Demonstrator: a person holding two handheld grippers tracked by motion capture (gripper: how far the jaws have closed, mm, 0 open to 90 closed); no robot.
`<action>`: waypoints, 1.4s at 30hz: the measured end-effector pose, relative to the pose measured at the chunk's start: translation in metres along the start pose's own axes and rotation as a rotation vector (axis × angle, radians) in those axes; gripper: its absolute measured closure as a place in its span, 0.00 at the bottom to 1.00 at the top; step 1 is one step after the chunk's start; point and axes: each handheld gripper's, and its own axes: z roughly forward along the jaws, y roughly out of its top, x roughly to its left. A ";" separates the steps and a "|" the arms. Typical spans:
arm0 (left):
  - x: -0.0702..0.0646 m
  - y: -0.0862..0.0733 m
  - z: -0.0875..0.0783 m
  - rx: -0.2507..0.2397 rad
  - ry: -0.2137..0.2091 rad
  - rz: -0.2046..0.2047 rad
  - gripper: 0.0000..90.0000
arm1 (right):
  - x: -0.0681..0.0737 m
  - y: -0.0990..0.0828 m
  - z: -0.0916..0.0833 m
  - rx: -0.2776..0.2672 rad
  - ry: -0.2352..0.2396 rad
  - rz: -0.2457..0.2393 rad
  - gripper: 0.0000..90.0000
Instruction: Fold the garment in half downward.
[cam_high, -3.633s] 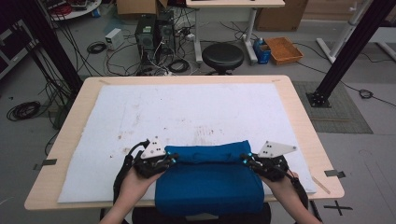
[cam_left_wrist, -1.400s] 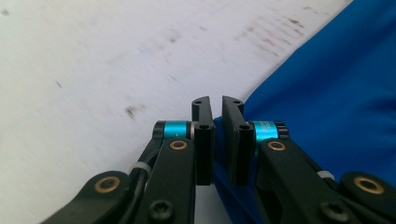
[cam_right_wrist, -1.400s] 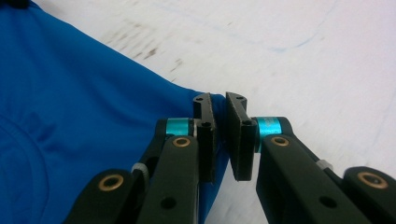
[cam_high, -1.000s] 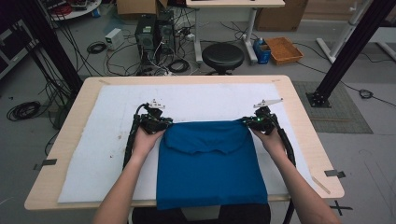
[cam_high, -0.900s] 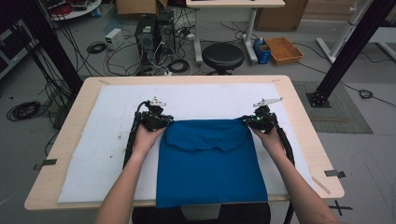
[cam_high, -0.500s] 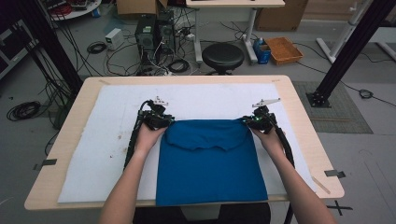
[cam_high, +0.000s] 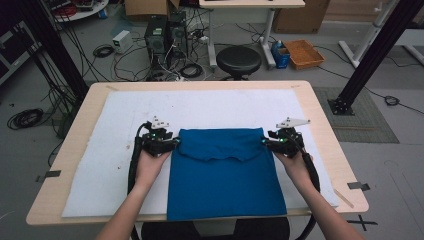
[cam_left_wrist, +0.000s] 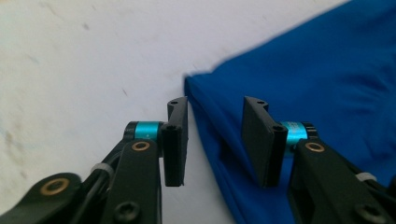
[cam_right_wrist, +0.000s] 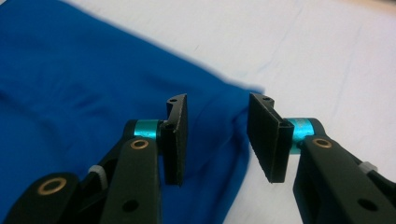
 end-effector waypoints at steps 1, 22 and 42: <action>-0.002 -0.004 -0.001 0.012 -0.013 -0.011 0.69 | 0.002 -0.005 0.000 0.010 0.005 0.008 0.66; -0.010 -0.017 0.014 0.044 -0.068 -0.127 0.93 | 0.007 -0.024 0.024 0.104 0.068 0.044 0.97; -0.010 -0.010 -0.002 0.017 -0.076 -0.112 0.75 | 0.005 -0.022 0.013 0.070 0.069 0.025 0.99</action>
